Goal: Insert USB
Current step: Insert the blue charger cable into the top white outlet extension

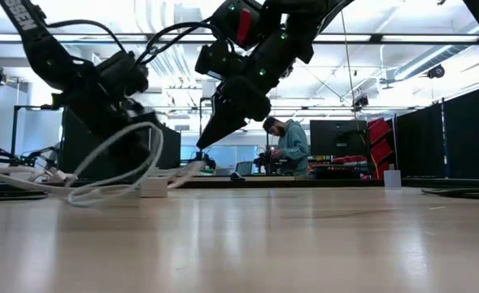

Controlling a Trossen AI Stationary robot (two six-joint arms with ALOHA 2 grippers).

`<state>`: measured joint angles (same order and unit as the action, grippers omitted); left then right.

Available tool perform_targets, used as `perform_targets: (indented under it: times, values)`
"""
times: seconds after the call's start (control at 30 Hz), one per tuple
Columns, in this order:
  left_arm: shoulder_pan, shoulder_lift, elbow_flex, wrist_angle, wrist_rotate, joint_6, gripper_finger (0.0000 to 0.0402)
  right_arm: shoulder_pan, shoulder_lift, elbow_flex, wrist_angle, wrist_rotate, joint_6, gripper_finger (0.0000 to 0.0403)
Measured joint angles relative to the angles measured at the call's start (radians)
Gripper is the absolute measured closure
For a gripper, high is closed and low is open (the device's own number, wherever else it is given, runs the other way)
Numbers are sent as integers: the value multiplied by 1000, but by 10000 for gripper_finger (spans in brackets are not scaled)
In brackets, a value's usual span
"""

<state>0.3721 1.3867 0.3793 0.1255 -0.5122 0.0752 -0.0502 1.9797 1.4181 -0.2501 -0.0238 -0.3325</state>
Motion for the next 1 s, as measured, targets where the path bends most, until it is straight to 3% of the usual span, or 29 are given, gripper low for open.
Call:
perform_targets:
  times: [0.17, 0.33, 0.63, 0.8, 1.0]
  values:
    - [4, -132, -46, -174, -190, -143, 338, 0, 0, 0, 5, 0, -1, 403]
    - [24, -255, -138, -153, -232, -304, 338, 0, 0, 0, 14, 0, -1, 403]
    - [105, -380, -181, -129, -326, -441, 338, 1, 0, 0, 44, -1, -6, 403]
    - [112, -429, -188, -124, -299, -433, 338, 5, 0, 0, 39, -2, 17, 403]
    - [107, -493, -187, -94, -78, -362, 338, 4, 0, -3, 41, -2, 16, 403]
